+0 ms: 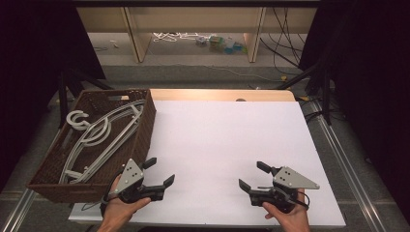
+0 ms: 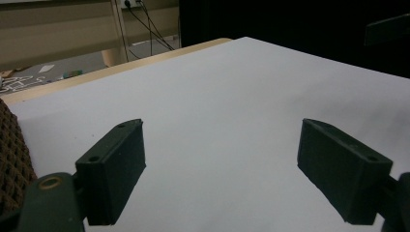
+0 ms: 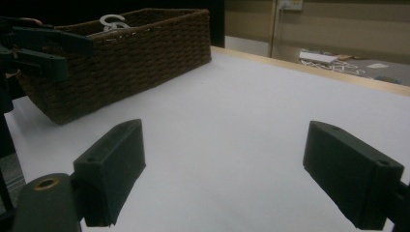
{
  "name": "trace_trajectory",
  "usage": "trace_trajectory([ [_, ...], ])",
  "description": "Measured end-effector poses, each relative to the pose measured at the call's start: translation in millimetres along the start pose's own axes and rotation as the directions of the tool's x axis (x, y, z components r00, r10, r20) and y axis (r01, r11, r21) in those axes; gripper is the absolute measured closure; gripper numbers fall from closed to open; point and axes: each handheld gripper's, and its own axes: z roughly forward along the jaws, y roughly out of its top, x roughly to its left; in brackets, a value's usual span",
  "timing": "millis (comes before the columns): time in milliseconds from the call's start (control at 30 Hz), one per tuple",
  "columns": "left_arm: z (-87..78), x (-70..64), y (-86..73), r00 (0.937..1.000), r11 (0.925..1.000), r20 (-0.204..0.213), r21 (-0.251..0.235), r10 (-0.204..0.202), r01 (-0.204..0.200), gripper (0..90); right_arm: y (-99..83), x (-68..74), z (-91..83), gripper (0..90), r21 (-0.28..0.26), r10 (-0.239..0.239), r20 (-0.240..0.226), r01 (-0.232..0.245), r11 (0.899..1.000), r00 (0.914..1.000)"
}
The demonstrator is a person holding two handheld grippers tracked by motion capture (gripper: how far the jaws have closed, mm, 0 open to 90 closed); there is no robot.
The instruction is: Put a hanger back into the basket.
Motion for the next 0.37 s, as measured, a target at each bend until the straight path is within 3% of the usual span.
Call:
trace_trajectory([
  [367,1.7,-0.1,-0.7,0.9999,0.9999,0.007,0.0,-0.01,0.01,16.8,-1.0,-0.6,2.1,15.8,-0.004,-0.007,-0.009,0.007,1.0,0.9999],
])
